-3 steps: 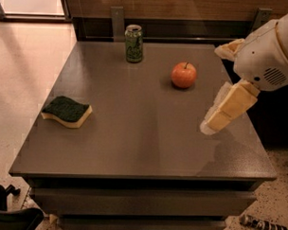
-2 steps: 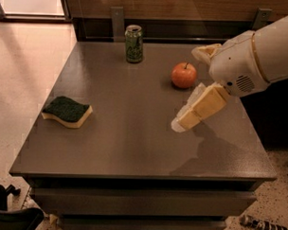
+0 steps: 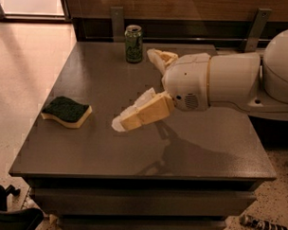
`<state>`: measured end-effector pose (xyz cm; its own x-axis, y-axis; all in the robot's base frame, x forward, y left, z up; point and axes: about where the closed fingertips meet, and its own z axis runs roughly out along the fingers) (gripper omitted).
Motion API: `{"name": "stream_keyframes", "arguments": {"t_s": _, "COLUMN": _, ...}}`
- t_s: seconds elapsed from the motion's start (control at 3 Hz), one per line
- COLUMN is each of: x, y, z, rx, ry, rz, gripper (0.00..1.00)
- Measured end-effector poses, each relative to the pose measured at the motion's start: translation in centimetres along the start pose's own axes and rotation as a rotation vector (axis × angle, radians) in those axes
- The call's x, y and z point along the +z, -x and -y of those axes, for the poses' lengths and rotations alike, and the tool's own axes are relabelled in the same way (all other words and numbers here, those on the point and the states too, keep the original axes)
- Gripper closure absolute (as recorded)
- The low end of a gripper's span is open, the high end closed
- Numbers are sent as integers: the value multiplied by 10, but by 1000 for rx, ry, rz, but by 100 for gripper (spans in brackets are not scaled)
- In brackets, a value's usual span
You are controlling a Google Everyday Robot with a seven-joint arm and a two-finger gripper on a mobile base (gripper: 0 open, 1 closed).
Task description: Pick sponge
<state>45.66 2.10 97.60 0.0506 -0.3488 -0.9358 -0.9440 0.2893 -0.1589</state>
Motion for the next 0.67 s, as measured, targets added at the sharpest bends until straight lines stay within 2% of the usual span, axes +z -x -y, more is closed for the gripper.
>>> {"name": "stream_keyframes", "arguments": {"t_s": 0.33, "x": 5, "y": 17, "z": -8, "rx": 11, "ry": 21, "rz": 30, "gripper": 0}}
{"name": "stream_keyframes", "arguments": {"t_s": 0.67, "x": 3, "y": 13, "z": -6, "rx": 2, "ry": 15, "rz": 12, "gripper": 0}}
